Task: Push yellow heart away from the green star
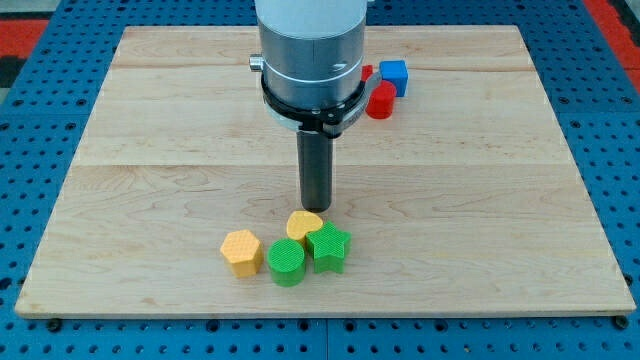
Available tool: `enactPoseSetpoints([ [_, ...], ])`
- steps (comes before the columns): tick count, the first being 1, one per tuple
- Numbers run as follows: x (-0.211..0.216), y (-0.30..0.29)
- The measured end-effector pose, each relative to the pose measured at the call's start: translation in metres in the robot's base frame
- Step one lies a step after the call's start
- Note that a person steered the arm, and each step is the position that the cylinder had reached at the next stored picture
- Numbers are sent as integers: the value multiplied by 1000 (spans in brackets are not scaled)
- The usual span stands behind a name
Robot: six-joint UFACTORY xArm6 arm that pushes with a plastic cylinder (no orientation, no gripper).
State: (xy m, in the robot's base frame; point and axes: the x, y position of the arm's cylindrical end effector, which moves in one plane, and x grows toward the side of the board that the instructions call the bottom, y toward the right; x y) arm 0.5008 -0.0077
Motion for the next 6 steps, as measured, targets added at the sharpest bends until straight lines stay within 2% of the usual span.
enactPoseSetpoints([
  [1, 1, 14],
  [2, -17, 31],
  [4, -89, 89],
  [5, -47, 92],
  [6, 21, 95],
])
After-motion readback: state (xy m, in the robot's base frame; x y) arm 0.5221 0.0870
